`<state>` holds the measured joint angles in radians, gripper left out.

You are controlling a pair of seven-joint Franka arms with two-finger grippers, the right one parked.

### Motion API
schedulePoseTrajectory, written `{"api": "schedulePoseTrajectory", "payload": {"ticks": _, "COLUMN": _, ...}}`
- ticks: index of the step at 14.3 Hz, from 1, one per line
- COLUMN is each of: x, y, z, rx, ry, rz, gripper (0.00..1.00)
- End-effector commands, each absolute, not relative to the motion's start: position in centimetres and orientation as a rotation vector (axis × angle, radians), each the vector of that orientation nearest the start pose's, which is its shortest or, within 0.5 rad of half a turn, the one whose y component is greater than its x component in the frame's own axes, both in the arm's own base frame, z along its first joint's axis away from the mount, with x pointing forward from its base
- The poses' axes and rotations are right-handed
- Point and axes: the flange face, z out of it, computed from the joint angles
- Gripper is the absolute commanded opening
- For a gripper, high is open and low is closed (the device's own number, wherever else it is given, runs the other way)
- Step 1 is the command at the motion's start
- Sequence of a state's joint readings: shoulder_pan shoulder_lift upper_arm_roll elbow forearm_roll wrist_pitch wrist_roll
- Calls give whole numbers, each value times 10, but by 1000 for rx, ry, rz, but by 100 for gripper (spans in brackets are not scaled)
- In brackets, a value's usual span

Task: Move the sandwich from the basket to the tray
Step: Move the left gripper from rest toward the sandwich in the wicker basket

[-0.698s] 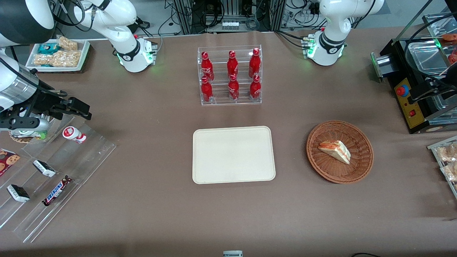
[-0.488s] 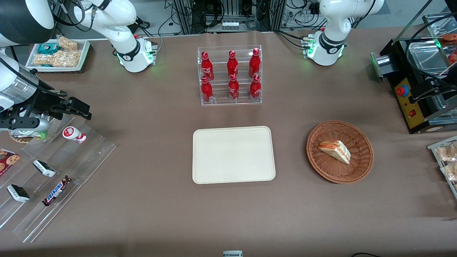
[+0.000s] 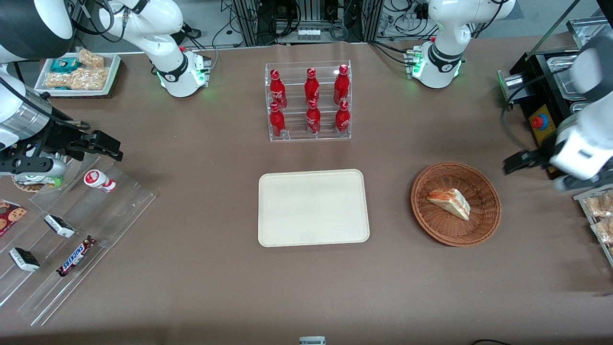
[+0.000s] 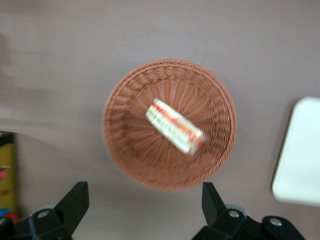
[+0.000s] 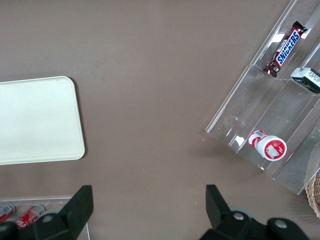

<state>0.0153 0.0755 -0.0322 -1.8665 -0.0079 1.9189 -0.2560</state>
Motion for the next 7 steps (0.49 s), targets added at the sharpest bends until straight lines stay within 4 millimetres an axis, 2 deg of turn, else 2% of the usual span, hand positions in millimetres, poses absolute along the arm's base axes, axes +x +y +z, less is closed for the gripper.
{"api": "schedulePoseTrajectory", "payload": {"ticks": 1, "x": 567, "y": -25, "z": 417, "rx": -3061, "ry": -795, "rz": -13, "gripper": 100}}
{"api": "schedulePoseTrajectory", "payload": {"ticks": 2, "x": 569, "y": -28, "z": 400, "rx": -3018, "ry": -953, "rz": -17, "gripper": 100}}
{"api": "schedulePoseTrajectory", "payload": {"ticks": 5, "x": 578, "y": -60, "z": 356, "rx": -2902, "ry": -1262, "rz": 0, "gripper": 100}}
{"api": "schedulePoseTrajectory", "payload": {"ticks": 7, "x": 579, "y": -63, "z": 333, "rx": -2863, "ry": -1346, "rz": 11, "gripper": 100}}
